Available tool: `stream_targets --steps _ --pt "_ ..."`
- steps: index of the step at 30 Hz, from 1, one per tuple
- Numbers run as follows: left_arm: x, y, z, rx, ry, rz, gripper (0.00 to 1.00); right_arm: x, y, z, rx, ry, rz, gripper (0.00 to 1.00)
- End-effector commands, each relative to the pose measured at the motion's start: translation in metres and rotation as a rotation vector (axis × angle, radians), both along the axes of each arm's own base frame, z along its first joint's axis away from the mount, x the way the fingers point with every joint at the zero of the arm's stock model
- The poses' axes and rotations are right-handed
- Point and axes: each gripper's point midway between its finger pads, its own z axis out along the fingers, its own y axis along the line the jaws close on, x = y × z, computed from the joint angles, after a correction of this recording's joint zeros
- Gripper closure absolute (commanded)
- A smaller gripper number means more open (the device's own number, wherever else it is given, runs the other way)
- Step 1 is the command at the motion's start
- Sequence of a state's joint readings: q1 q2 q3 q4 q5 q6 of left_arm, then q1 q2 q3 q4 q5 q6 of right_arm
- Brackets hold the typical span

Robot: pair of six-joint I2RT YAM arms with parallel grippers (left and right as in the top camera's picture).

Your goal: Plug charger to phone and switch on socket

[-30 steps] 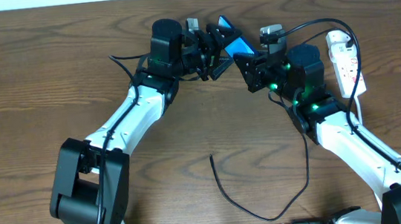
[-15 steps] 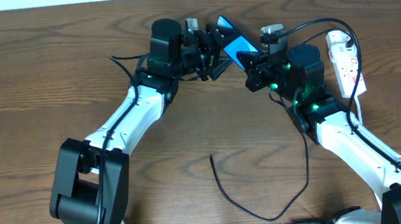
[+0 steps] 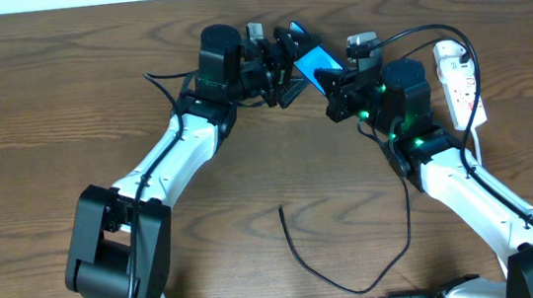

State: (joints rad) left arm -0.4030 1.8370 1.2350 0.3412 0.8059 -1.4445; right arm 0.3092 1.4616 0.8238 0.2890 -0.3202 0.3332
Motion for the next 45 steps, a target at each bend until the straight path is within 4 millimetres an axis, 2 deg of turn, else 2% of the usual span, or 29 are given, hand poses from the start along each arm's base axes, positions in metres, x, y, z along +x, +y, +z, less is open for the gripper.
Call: stream_targets --steps 1,7,21,26,30,33,40,45 --pt "-0.004 -0.001 0.02 -0.022 -0.041 -0.013 0.1 0.001 0.006 0.013 0.024 -0.025 0.02 0.99" --pt "-0.003 0.0 0.021 -0.024 -0.041 -0.014 0.09 0.003 0.002 0.014 0.025 -0.025 0.01 0.99" --pt "-0.008 0.013 0.026 -0.071 0.002 -0.077 0.09 0.021 -0.032 0.027 0.175 0.012 -0.117 0.99" --pt "-0.006 0.022 0.03 -0.099 0.029 -0.081 0.09 0.023 -0.042 0.028 0.285 0.086 -0.152 0.99" --pt "-0.002 0.029 0.044 -0.138 -0.014 -0.091 0.09 0.023 -0.047 0.029 0.436 0.192 -0.182 0.99" --pt "0.002 0.036 0.051 -0.158 -0.035 -0.091 0.09 0.02 -0.043 0.037 0.555 0.257 -0.161 0.99" --pt "0.007 0.048 0.052 -0.16 -0.038 -0.075 0.09 0.011 -0.026 0.07 0.834 0.38 -0.073 0.99" --pt "0.017 0.052 0.05 -0.149 -0.046 -0.016 0.09 0.009 -0.019 0.077 0.969 0.487 -0.081 0.99"
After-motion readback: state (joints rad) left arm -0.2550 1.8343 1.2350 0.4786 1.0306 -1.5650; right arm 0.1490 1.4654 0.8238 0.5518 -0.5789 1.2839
